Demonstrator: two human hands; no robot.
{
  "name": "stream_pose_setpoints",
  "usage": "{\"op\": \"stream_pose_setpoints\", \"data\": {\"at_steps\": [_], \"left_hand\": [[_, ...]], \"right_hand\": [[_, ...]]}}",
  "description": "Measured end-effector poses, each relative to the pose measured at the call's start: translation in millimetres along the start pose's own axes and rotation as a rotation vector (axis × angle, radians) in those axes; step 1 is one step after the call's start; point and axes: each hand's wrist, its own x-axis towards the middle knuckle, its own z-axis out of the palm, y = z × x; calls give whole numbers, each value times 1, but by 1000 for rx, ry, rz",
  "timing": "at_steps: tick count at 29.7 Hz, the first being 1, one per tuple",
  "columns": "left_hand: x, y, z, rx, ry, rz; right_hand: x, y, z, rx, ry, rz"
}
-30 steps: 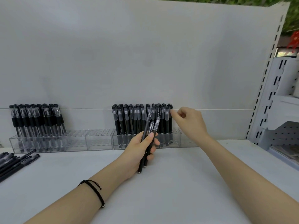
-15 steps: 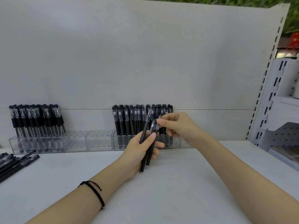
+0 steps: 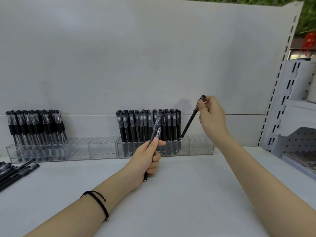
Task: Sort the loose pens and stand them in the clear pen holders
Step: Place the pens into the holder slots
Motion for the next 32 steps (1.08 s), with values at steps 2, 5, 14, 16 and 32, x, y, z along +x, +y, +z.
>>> {"op": "stream_pose_setpoints", "data": {"at_steps": [2, 5, 14, 16, 32], "left_hand": [[0, 1, 1, -10, 10, -16], [0, 1, 1, -48, 22, -30], [2, -2, 1, -127, -17, 65], [2, -1, 2, -156, -25, 100], [-3, 1, 3, -119, -102, 170]], "right_hand": [[-2, 2, 3, -70, -39, -44], [-4, -2, 4, -100, -67, -82], [-8, -10, 3, -210, -107, -165], [-9, -10, 2, -216, -102, -167], [-21, -12, 7, -330, -291, -25]]}}
